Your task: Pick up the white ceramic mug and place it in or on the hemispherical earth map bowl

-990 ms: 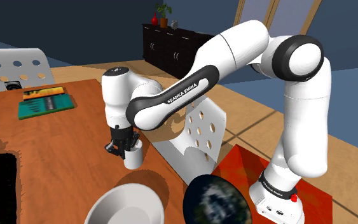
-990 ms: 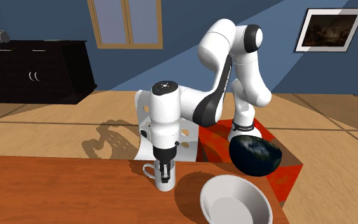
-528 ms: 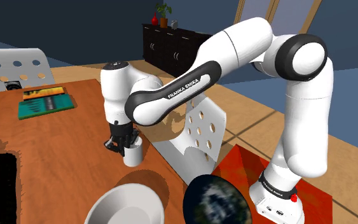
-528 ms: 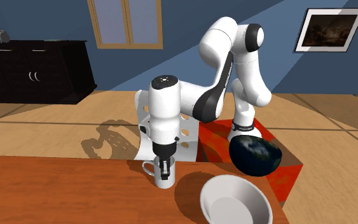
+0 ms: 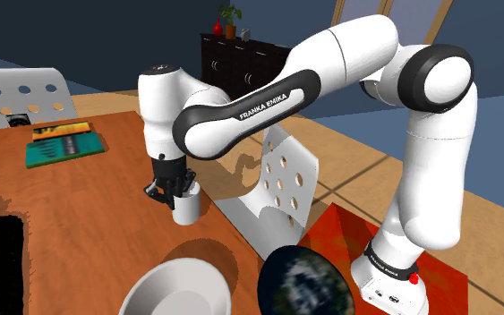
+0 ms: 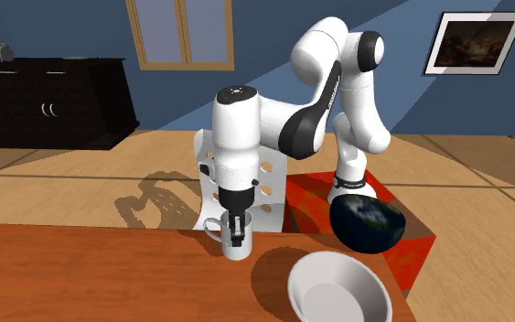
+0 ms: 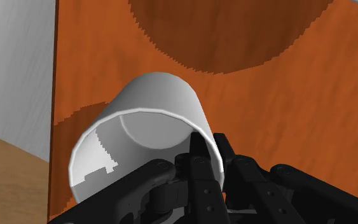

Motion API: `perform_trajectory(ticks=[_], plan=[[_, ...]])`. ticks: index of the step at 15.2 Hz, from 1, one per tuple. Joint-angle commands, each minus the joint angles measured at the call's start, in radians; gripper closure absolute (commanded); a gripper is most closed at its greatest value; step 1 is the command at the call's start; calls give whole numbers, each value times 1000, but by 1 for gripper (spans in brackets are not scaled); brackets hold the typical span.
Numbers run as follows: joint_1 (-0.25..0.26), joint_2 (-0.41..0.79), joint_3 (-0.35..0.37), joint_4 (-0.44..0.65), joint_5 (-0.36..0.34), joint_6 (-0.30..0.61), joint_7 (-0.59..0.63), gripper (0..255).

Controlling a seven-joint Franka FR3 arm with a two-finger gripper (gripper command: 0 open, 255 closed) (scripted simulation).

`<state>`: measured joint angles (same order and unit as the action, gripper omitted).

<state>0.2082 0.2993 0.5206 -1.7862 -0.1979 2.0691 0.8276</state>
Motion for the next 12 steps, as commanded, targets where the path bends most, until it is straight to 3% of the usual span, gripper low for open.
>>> perform_trajectory(ticks=[1, 12], plan=[[-2, -8, 2, 20, 7, -27, -7, 255], [-4, -45, 12, 124, 34, -161, -27, 255]])
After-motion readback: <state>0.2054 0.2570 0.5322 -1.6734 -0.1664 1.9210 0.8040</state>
